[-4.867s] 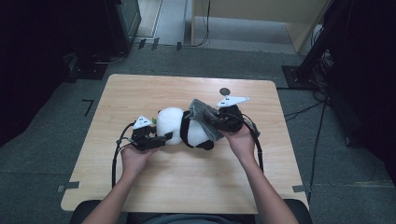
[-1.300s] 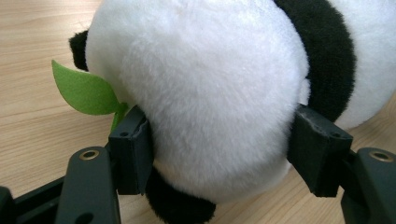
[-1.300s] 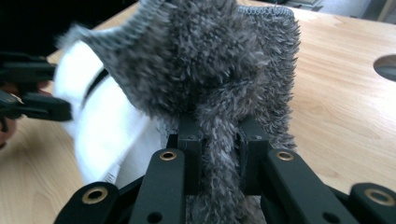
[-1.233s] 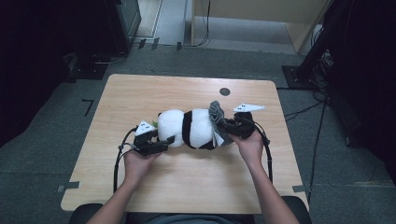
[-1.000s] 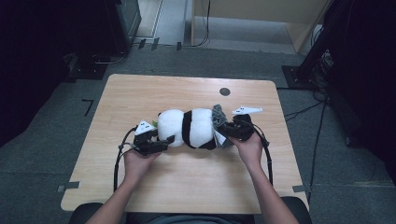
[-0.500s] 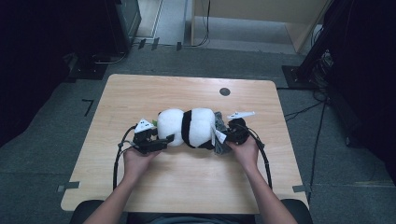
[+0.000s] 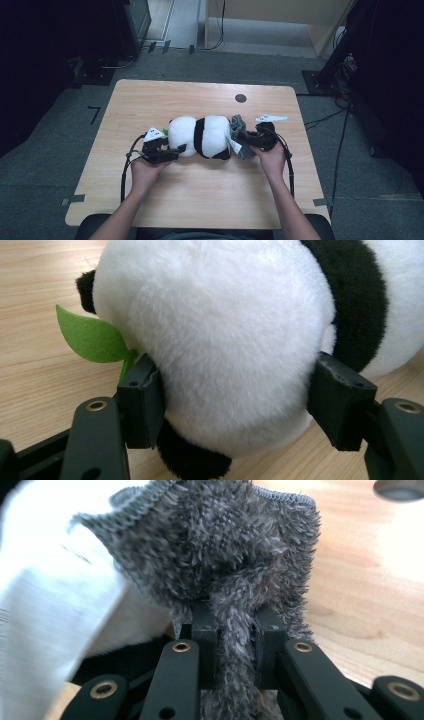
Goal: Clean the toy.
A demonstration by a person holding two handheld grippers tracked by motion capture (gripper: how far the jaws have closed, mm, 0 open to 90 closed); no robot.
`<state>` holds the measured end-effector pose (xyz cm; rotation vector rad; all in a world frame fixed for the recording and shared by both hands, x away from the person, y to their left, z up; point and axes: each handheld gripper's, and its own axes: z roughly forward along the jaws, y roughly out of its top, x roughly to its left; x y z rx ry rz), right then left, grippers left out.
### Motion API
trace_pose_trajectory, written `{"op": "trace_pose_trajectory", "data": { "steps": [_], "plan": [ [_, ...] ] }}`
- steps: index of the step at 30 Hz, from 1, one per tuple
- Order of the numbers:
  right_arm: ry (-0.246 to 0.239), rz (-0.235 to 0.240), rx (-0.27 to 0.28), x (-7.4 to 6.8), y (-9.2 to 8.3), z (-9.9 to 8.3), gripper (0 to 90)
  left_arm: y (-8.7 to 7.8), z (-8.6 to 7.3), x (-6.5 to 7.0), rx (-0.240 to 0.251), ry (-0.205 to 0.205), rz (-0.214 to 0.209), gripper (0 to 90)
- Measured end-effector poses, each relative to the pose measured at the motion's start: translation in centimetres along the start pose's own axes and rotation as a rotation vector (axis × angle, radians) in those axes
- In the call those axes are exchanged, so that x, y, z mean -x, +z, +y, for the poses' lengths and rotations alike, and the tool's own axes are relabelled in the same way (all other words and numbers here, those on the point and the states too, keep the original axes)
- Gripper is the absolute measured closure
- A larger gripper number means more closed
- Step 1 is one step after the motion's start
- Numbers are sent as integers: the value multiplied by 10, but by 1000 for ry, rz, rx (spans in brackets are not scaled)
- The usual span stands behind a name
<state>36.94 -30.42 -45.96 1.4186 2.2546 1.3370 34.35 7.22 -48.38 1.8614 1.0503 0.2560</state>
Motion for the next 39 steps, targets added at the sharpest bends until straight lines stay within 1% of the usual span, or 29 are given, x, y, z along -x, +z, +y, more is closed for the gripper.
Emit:
{"op": "trace_pose_trajectory", "data": {
  "steps": [2,6,10,11,12,13,17,20,23,27,29,32,33,35,36,37,39],
  "plan": [
    [-17,0,15,-5,-7,4,774,0,0,0,0,2,0,314],
    [-79,-6,28,-19,-20,15,774,0,1,0,-1,1,-2,315],
    [-126,10,55,-35,-32,25,774,0,1,0,-1,0,-1,315],
    [-135,21,61,-40,-34,27,774,0,1,0,-1,0,-1,315],
    [-146,27,61,-44,-36,29,774,0,1,0,-2,0,-1,315],
    [-169,31,58,-49,-37,32,774,0,1,0,-2,-1,-1,315],
    [-235,57,39,-73,-38,38,774,0,2,0,-7,-1,0,315],
    [-290,75,13,-91,-34,40,773,0,2,0,-9,-3,0,315],
    [-324,102,-6,-106,-27,40,774,0,2,0,-12,-2,0,315],
    [-362,128,-40,-119,-11,38,771,0,2,0,-13,-1,1,314],
    [-381,130,-57,-122,-1,37,765,0,2,0,-13,-1,1,315],
    [-430,104,-68,-124,12,35,739,0,2,1,-13,-3,1,314],
    [-444,100,-59,-123,15,33,730,0,2,1,-13,-5,1,314],
    [-456,105,-39,-121,19,32,688,0,2,1,-12,-10,-1,315],
    [-474,102,-24,-121,21,30,669,0,2,1,-8,-14,-1,315],
    [-490,90,-12,-122,22,28,670,0,3,1,-6,-16,-1,316],
    [-503,69,-1,-121,25,25,736,0,3,2,-8,-13,2,321]
  ]
}}
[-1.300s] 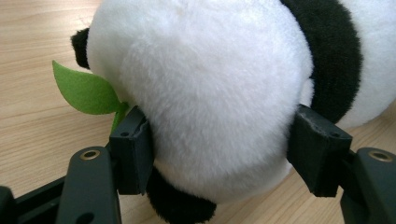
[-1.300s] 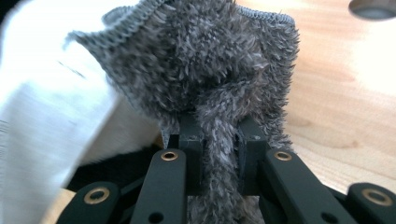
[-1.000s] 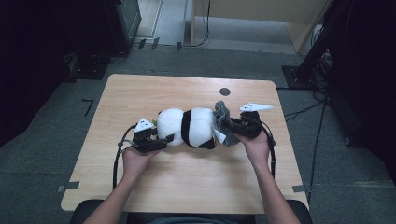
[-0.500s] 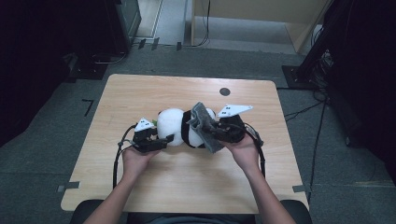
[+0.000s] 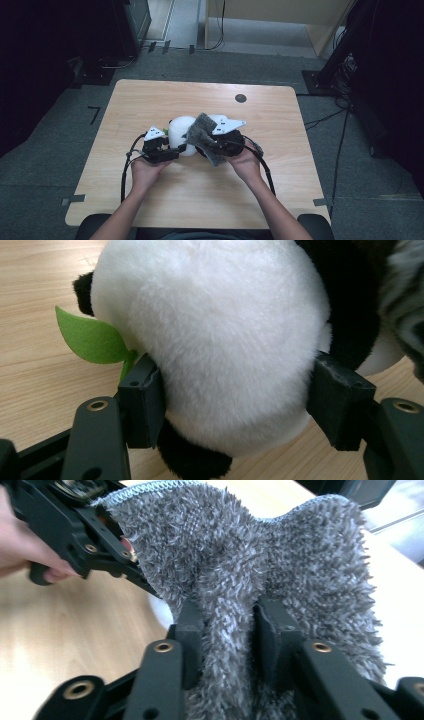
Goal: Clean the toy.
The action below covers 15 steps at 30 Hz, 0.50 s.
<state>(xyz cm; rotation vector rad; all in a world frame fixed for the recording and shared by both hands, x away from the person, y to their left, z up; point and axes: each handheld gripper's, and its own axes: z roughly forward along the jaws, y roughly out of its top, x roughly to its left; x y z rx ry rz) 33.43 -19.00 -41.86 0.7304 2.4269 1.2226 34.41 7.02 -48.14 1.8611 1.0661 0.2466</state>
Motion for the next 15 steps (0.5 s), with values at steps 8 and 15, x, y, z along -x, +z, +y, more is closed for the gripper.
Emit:
{"op": "trace_pose_trajectory", "data": {
  "steps": [8,15],
  "plan": [
    [12,119,-12,-19,10,7,791,0,1,2,-3,8,6,338],
    [40,174,-51,-28,38,2,799,-1,1,1,-17,16,9,369]
  ]
}}
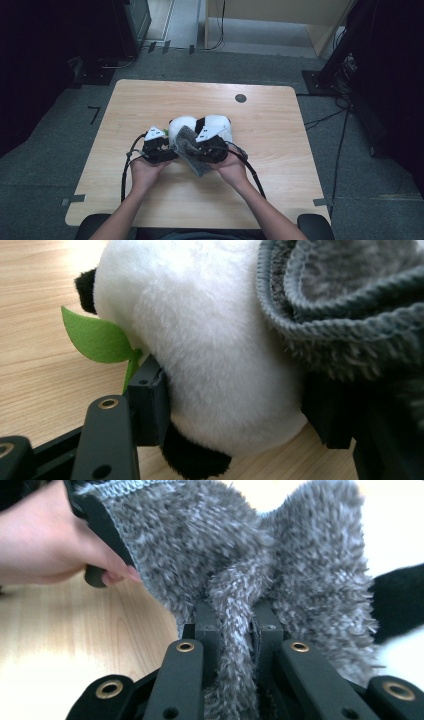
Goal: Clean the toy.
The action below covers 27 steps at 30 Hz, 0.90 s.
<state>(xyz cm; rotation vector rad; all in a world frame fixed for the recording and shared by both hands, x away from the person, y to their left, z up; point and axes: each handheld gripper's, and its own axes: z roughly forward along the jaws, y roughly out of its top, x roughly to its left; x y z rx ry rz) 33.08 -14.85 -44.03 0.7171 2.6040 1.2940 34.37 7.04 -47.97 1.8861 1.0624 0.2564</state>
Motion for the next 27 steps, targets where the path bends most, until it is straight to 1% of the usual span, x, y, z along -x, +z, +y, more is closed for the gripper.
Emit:
{"op": "trace_pose_trajectory", "data": {
  "steps": [2,4,8,12,16,21,27],
  "plan": [
    [9,-2,-7,3,2,-4,801,0,0,0,-3,6,1,371],
    [12,-4,-12,7,-1,-9,801,0,1,0,-4,9,2,372],
    [7,-13,-36,9,-10,-19,801,1,1,0,-2,12,0,374],
    [9,-7,-68,12,-21,-30,801,1,1,0,-1,13,-3,375],
    [32,7,-78,17,-33,-40,800,1,1,-1,0,11,-7,377],
    [55,4,-93,25,-48,-53,798,1,1,-2,3,9,-12,379],
    [94,-27,-99,35,-67,-68,797,1,1,-3,2,8,-18,384]
  ]
}}
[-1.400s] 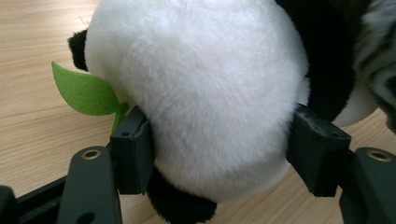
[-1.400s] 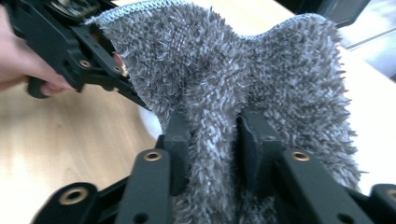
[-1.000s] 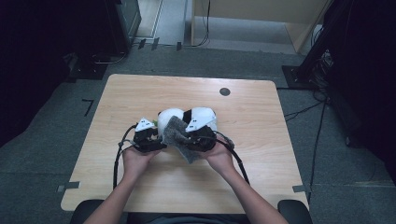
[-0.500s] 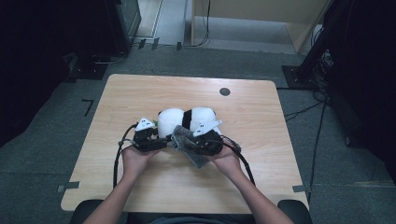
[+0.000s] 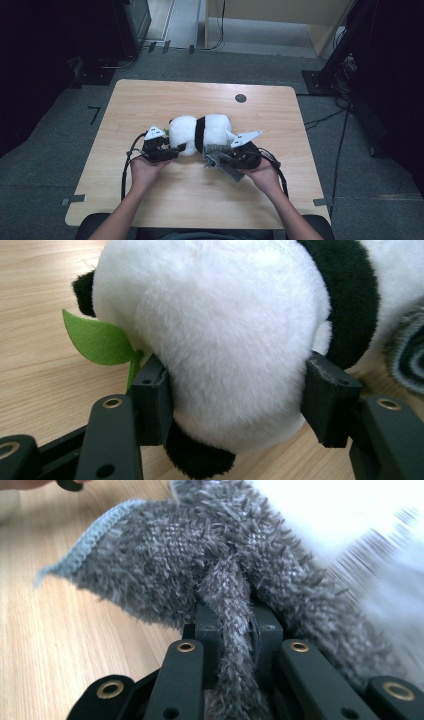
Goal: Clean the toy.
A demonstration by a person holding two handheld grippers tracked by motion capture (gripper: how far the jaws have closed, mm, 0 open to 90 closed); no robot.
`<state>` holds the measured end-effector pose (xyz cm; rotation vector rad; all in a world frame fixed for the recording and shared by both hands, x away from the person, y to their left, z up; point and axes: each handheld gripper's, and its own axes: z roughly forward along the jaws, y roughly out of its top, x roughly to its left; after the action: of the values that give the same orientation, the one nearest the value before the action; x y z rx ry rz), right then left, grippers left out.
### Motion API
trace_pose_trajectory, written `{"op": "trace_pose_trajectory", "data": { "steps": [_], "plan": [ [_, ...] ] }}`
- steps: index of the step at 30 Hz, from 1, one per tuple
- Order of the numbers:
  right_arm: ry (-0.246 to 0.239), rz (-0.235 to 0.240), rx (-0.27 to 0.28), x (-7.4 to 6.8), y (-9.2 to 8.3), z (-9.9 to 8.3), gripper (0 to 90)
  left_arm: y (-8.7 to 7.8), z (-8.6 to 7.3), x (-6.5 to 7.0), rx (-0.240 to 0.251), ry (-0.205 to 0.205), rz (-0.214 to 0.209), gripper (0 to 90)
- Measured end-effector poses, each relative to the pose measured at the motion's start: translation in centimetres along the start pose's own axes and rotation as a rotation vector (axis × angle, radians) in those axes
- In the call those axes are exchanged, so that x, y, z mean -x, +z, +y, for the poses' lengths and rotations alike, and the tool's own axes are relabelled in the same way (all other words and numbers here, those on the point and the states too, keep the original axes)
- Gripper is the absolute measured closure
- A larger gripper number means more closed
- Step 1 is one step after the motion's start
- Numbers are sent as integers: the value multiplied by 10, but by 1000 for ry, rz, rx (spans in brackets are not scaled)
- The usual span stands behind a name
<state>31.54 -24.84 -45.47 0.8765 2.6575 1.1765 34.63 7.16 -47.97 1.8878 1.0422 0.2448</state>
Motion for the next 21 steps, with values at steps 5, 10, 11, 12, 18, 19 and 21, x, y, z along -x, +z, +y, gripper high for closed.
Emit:
{"op": "trace_pose_trajectory", "data": {
  "steps": [5,10,11,12,18,19,21],
  "plan": [
    [40,-32,11,10,-14,-11,797,0,0,0,0,-4,-1,385],
    [36,-15,21,6,-16,-10,797,0,0,-1,1,-13,-2,385],
    [29,-6,27,4,-16,-9,798,0,0,-1,1,-11,-2,385],
    [27,5,31,2,-16,-8,798,0,0,-1,1,-11,-1,385],
    [-24,60,59,-15,-9,9,798,0,0,-1,1,-9,1,384],
    [-32,68,60,-18,-6,12,798,0,0,-1,0,-7,1,384],
    [-49,81,52,-23,1,19,798,0,0,0,0,-6,2,384]
  ]
}}
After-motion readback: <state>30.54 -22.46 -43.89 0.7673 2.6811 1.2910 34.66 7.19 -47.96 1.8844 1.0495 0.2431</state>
